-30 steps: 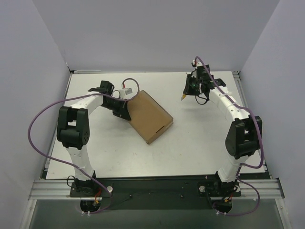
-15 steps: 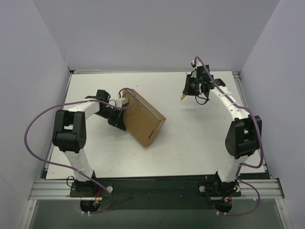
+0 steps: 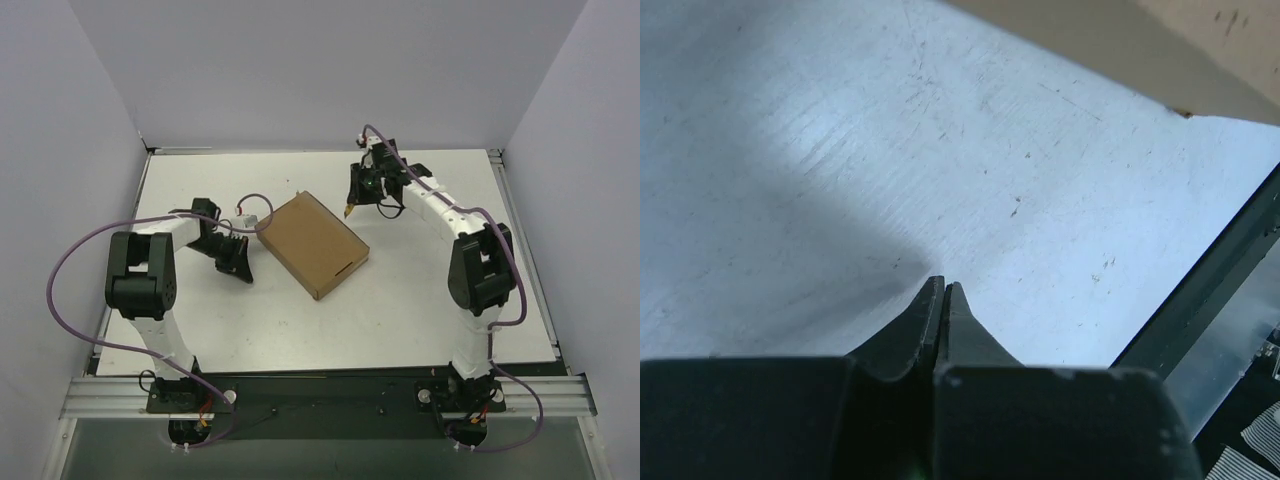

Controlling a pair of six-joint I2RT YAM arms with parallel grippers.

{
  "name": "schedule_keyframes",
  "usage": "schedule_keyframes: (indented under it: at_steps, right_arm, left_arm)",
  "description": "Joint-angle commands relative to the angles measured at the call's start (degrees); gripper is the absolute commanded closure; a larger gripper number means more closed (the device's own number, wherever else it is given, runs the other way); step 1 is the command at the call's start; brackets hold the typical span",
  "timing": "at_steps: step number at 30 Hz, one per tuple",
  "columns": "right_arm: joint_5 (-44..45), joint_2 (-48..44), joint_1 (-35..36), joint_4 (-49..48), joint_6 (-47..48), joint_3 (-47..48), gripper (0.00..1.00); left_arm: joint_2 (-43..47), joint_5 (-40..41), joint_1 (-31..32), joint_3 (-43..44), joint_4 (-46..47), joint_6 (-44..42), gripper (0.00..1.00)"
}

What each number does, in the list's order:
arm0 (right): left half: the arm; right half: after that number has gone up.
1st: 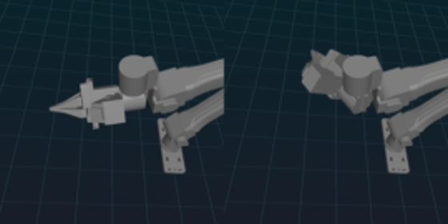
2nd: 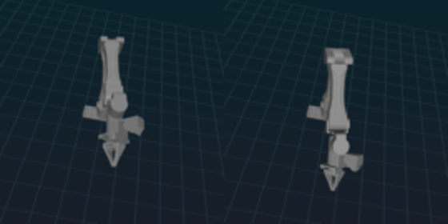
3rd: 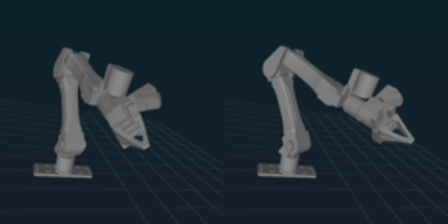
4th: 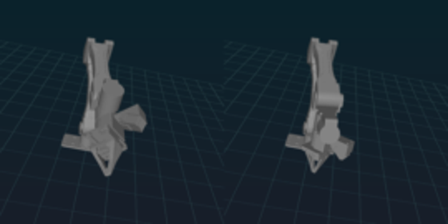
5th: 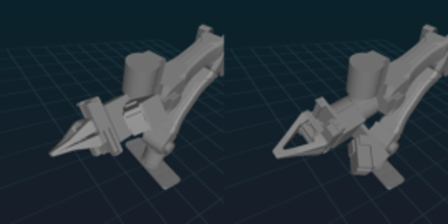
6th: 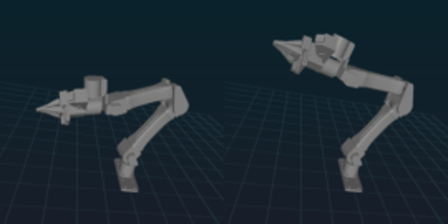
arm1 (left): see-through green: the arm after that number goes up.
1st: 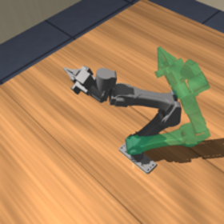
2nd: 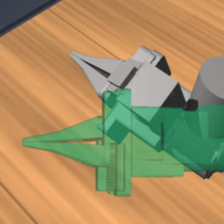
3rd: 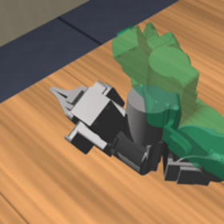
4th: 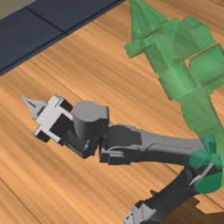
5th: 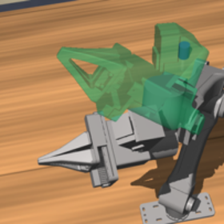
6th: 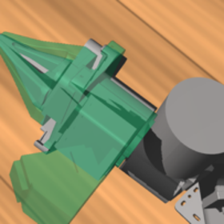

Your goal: Unpack the express box

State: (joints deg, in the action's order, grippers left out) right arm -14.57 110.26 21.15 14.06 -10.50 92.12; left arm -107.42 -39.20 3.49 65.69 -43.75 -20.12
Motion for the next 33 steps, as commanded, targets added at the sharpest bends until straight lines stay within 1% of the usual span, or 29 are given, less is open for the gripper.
schedule_keyframes:
  at_steps: [1, 3, 6, 8, 11, 12, 13, 14, 15, 18, 27, 31, 33]
  right_arm:
    - [-5.22, 5.31, 4.07, -1.32, 2.68, 6.48, 1.00]
    - [-1.70, 5.58, 4.87, -1.76, 2.07, 7.46, 1.00]
    - [-1.43, 4.36, 4.43, -1.85, 2.50, 8.25, 1.00]
    - [-1.78, 3.74, 3.82, -1.85, 2.07, 8.17, 1.00]
    - [-0.91, 3.04, 2.94, -1.85, 1.71, 7.73, 1.00]
    - [-0.21, 2.69, 2.94, -1.76, 2.32, 7.55, 1.00]
    - [0.59, 2.42, 2.85, -1.85, 2.76, 7.29, 1.00]
    - [2.51, 2.16, 2.85, -1.85, 3.29, 7.03, 1.00]
    - [3.14, 1.72, 2.76, -1.76, 4.60, 6.33, 1.00]
    - [5.42, 0.58, 2.50, -1.76, 6.19, 4.48, 1.00]
    - [5.43, -2.94, 1.18, -1.50, 6.81, -0.09, 1.00]
    - [5.87, -2.68, 1.09, -1.41, 7.25, -0.18, 1.00]
    - [5.87, -2.33, 1.00, -1.50, 7.25, 0.17, 1.00]
  left_arm:
    - [3.27, -0.44, -1.20, 0.39, -0.37, -0.45, 1.00]
    - [4.75, -2.44, -1.29, 1.45, -1.51, -0.71, 1.00]
    - [8.70, -5.18, -1.29, 2.69, -0.30, -1.06, 1.00]
    - [11.07, -7.20, -0.59, 2.69, 1.99, 1.47, 1.00]
    - [14.50, -7.38, 2.04, 1.64, 9.45, 7.89, 1.00]
    - [15.30, -7.03, 2.83, 0.15, 13.99, 9.64, 1.00]
    - [16.00, -5.81, 3.62, -0.56, 16.13, 12.62, 1.00]
    - [16.44, -5.19, 4.76, -0.91, 17.28, 13.00, 1.00]
    - [16.28, -4.75, 6.78, -0.83, 17.64, 12.83, 1.00]
    - [14.17, -3.52, 8.99, -0.30, 17.03, 11.33, 1.00]
    - [9.77, -1.32, 10.14, -1.00, 20.36, 10.89, 1.00]
    - [8.46, 0.26, 10.92, -1.79, 20.19, 10.36, 1.00]
    - [7.49, 1.32, 11.02, -1.44, 18.70, 9.75, 1.00]
